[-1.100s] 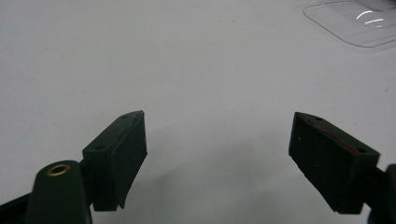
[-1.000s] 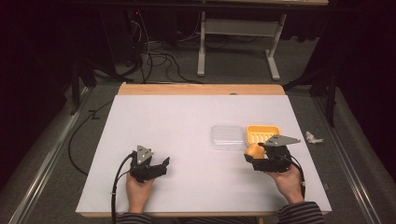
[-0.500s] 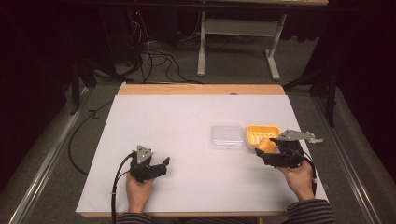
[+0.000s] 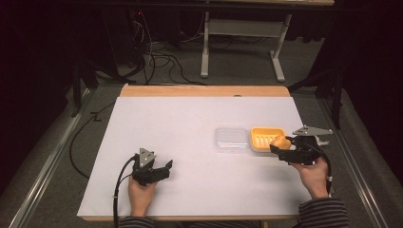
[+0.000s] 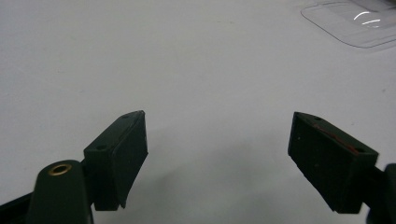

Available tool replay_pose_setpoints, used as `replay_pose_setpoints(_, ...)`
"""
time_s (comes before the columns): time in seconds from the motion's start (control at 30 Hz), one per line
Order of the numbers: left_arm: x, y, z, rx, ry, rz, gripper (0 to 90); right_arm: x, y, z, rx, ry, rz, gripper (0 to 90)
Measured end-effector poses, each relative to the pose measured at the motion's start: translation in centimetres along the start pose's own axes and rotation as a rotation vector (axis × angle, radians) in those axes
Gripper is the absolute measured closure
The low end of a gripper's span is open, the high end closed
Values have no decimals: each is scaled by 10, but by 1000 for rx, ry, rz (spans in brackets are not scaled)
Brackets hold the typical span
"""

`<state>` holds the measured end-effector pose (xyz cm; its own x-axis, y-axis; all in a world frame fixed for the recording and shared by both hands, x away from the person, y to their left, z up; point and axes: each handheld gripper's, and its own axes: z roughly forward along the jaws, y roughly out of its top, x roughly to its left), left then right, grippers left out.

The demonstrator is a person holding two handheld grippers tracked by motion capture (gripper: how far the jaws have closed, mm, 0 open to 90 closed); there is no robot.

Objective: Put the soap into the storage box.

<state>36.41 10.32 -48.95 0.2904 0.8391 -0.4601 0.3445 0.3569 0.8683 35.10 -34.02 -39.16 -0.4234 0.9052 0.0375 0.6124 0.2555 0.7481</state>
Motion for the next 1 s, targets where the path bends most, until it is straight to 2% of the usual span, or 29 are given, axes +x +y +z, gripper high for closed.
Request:
replay_pose_setpoints(0.37,0,0,0,2,1,5,200,-16,4,13,26,-25,45,279)
replay_pose_setpoints(1.0,0,0,0,2,-1,2,197,-27,12,35,80,-51,62,279)
